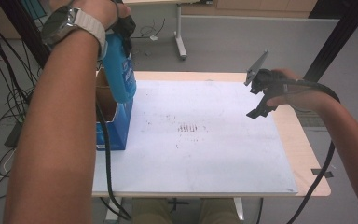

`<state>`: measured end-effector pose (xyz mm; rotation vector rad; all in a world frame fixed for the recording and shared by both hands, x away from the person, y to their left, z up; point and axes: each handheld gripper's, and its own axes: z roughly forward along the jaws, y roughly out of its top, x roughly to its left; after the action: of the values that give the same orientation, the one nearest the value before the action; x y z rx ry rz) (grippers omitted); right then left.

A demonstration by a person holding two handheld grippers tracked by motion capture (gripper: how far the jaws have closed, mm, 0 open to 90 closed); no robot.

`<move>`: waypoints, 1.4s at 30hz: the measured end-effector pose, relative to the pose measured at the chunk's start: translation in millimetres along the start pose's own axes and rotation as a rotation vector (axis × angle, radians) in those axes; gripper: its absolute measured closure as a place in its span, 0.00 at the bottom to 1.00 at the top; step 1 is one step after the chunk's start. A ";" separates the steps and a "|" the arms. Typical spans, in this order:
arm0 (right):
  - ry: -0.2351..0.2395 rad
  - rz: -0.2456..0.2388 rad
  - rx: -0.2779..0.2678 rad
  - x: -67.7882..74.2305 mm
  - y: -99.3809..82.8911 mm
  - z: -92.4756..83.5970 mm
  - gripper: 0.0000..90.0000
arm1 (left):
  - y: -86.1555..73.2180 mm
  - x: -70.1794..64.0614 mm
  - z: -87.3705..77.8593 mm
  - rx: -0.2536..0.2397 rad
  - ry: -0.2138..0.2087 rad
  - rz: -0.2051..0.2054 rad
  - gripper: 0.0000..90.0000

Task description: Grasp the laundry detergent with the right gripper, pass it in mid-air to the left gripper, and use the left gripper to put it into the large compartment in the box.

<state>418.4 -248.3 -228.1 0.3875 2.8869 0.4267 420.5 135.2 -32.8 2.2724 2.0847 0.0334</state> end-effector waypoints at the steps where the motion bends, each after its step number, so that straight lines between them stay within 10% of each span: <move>1: 0.001 0.003 0.002 0.4 0.1 0.3 0.09 | -0.3 1.2 -0.6 -0.004 -0.001 -0.006 0.42; 42: 0.005 0.062 0.028 -4.3 -8.4 8.2 0.09 | 15.8 49.3 16.3 -0.037 0.030 -0.067 0.42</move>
<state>422.4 -255.2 -237.7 0.4819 2.8946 0.3979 441.4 182.5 -49.4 2.1933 2.1551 0.1026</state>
